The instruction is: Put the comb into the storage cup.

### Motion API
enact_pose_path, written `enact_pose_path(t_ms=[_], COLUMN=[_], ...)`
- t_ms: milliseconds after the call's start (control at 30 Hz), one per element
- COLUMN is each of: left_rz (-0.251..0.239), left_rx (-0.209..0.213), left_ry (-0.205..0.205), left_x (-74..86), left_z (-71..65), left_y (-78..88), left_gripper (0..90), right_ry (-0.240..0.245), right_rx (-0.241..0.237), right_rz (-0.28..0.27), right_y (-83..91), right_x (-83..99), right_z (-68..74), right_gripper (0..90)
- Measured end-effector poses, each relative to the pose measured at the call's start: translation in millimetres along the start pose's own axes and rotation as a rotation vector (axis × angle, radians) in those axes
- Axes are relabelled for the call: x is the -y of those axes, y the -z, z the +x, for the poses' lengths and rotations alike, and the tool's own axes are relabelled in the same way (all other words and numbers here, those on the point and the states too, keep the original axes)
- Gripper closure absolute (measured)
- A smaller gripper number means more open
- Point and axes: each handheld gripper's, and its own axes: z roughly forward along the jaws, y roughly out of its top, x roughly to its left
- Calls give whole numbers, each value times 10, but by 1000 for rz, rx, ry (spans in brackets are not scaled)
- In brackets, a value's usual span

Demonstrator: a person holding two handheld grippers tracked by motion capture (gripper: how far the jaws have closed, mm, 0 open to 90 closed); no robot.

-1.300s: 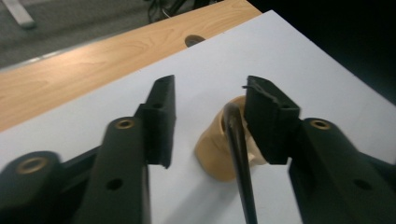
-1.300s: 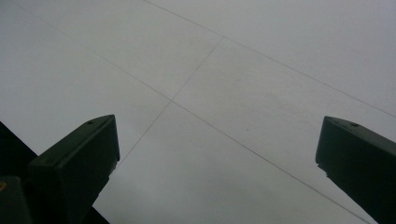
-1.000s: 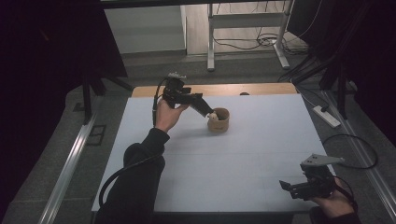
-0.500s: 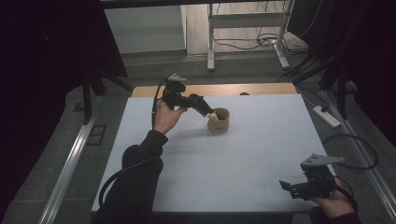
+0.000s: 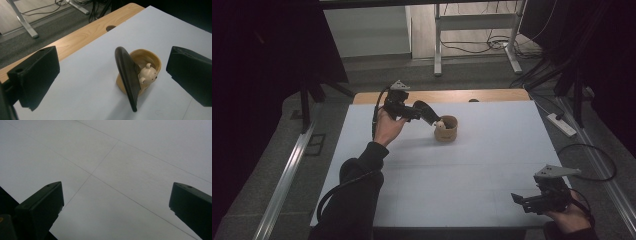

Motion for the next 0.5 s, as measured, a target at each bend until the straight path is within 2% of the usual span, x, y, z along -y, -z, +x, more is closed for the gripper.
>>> enact_pose_path(t_ms=[500], left_rz=[-51], left_rx=[11], left_ry=[-7], left_x=[137], left_z=[4], left_y=[123], left_gripper=[0], right_ry=[2], right_rx=[2], right_rz=[-1], right_y=[0], right_x=[0], right_z=[3], right_gripper=[0])
